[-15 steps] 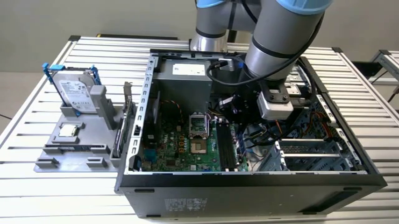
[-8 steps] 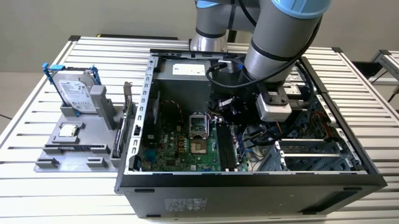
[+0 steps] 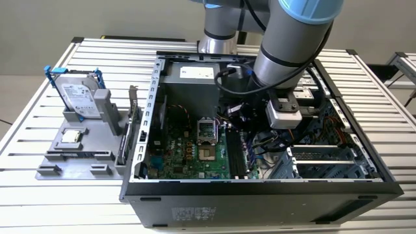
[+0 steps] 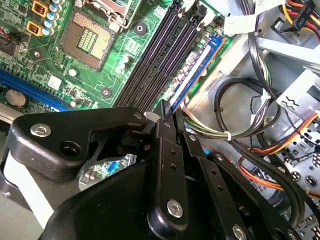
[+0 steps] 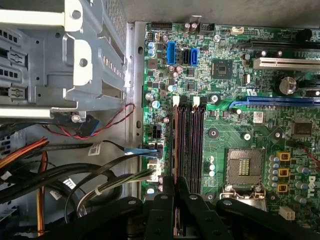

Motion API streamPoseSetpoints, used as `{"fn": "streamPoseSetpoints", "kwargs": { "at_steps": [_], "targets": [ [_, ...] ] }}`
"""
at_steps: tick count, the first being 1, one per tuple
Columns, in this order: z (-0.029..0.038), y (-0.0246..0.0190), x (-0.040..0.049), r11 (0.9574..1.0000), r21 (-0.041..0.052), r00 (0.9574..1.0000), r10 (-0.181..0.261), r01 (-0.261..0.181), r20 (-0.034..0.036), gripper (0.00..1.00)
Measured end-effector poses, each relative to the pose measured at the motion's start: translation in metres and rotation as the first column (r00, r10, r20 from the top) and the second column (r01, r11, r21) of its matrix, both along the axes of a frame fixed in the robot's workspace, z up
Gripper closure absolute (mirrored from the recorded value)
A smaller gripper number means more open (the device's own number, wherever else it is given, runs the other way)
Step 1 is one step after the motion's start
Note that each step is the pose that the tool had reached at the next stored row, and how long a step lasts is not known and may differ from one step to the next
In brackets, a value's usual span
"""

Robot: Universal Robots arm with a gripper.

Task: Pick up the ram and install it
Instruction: 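Insert the ram into the slot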

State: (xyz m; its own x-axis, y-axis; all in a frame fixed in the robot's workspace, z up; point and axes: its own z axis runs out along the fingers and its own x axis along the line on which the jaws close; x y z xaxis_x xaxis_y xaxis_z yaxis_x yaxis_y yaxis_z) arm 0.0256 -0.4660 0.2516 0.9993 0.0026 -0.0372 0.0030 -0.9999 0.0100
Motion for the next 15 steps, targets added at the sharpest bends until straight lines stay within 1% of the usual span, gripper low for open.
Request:
{"fn": "streamPoseSetpoints", "kwargs": {
  "at_steps": [6,15],
  "targets": [
    [-0.0068,0.0006,0.0,1.0,0.0,1.0,0.0,0.0,0.0,1.0],
    [-0.0135,0.0014,0.0,1.0,0.0,1.0,0.0,0.0,0.0,1.0]
  ]
}}
